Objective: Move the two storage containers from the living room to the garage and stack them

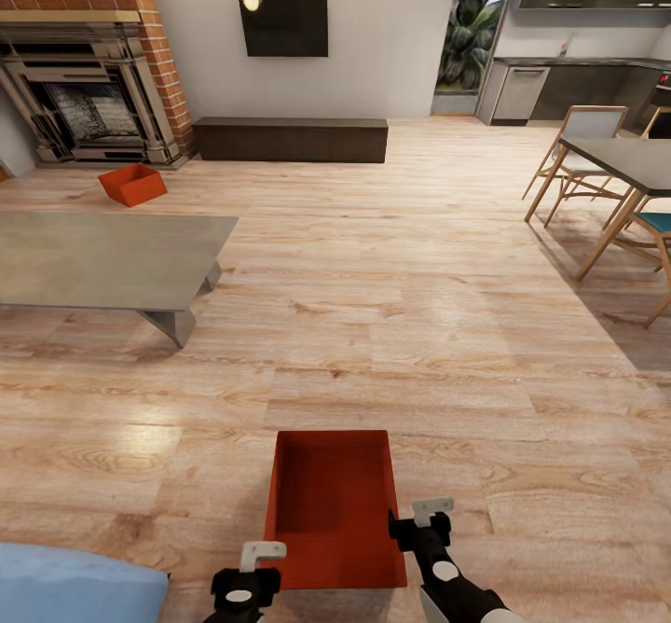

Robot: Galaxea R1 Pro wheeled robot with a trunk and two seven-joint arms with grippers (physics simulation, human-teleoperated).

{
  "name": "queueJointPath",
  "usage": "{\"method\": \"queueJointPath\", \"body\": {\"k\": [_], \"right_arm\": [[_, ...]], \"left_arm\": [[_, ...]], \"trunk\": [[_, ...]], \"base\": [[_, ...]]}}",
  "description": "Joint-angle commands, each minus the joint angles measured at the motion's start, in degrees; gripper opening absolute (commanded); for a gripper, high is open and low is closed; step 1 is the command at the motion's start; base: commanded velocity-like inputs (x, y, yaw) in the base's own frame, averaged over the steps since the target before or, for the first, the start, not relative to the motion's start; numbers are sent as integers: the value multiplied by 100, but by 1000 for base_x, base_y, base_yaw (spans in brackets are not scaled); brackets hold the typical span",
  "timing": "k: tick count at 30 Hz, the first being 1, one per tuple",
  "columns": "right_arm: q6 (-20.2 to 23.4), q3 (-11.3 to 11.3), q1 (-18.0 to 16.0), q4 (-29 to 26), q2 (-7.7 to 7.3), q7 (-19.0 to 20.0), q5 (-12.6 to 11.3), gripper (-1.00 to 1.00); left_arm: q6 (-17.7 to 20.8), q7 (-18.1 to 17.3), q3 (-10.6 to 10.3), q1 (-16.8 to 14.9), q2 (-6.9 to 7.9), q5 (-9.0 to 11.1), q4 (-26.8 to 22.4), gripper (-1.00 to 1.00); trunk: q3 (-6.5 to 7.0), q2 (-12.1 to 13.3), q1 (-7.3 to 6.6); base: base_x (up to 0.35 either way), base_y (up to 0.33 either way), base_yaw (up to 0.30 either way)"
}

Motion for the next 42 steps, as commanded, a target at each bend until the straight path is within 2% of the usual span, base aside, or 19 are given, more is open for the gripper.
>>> {"method": "queueJointPath", "body": {"k": [1, 4, 6, 8, 12, 24, 27, 34, 39, 42], "right_arm": [[2, 30, -4, -3, -5, -60, 36, 100], [6, 28, -4, -19, -15, -61, 9, 100], [10, 27, -4, -30, -25, -62, -6, 100], [10, 27, -4, -34, -27, -62, -10, 100], [11, 27, -4, -37, -23, -62, -13, 100], [10, 23, -4, -40, -23, -62, -22, 100], [9, 20, -4, -40, -23, -65, -22, 100], [27, 27, -4, -35, -2, -90, 5, 100], [56, -1, -5, -38, 6, -115, -29, 100], [79, -14, -6, -40, 25, -122, -154, 100]], "left_arm": [[13, 30, -55, -1, 4, 55, -18, 100], [-94, 25, -61, -1, 6, 62, -42, 100], [-513, 21, -60, -1, 13, 79, -36, 100], [-757, 21, -49, -1, 15, 95, -18, 100], [-1027, 32, 9, -1, 17, 129, -7, 100], [-1104, 28, 9, -1, 17, 131, -22, 100], [-1190, 54, -46, -1, 13, 70, 24, 100], [-1315, 69, -39, -1, 17, 92, 28, 100], [-1333, 78, -10, -1, 14, 102, 20, 100], [-1342, 80, -13, -1, 16, 109, -15, 100]], "trunk": [[-4, -2, 0], [-4, -2, 0], [-4, -2, 0], [-4, -2, 0], [-4, -2, 0], [-4, -2, 0], [-4, -2, 0], [-4, -2, 0], [-4, -2, 0], [-4, -2, 0]], "base": [[0, 0, 0], [0, 0, 0], [0, 0, 0], [0, 0, 0], [0, 0, 0], [0, 0, 0], [0, 0, 0], [0, 0, 0], [0, 0, 0], [0, 0, 0]]}}
